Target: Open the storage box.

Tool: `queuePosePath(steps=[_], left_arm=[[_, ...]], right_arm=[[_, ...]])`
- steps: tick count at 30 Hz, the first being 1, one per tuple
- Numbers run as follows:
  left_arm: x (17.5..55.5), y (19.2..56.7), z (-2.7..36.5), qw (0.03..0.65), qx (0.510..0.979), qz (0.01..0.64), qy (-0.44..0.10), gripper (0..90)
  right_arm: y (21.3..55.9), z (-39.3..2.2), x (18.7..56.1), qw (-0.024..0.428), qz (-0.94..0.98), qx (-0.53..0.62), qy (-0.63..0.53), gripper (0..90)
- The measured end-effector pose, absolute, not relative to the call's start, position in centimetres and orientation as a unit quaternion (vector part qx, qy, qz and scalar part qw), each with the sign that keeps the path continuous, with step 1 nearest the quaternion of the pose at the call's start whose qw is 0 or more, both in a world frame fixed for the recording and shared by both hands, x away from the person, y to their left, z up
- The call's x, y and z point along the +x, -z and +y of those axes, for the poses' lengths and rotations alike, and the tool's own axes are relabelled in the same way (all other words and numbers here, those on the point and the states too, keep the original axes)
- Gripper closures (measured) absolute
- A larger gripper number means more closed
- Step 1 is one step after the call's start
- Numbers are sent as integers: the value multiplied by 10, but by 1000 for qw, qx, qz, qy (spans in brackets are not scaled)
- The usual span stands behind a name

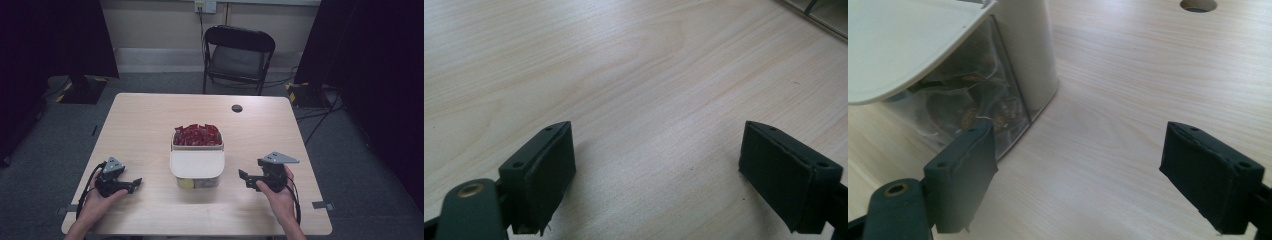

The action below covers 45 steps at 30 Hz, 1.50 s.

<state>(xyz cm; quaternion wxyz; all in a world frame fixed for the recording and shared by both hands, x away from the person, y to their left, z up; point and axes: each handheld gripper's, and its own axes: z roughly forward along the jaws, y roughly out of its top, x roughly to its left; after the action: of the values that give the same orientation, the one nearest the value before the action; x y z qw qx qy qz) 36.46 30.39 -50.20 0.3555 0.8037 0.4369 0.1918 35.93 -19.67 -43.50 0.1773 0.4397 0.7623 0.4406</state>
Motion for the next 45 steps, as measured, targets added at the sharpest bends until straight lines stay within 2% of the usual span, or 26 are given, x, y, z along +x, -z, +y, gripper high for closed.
queuePosePath(steps=[37,45], left_arm=[[365,502,304,355,804,437,-192,144],[365,502,304,355,804,437,-191,144]], right_arm=[[442,-139,354,115,803,377,-447,142],[440,-133,356,116,802,377,-449,143]])
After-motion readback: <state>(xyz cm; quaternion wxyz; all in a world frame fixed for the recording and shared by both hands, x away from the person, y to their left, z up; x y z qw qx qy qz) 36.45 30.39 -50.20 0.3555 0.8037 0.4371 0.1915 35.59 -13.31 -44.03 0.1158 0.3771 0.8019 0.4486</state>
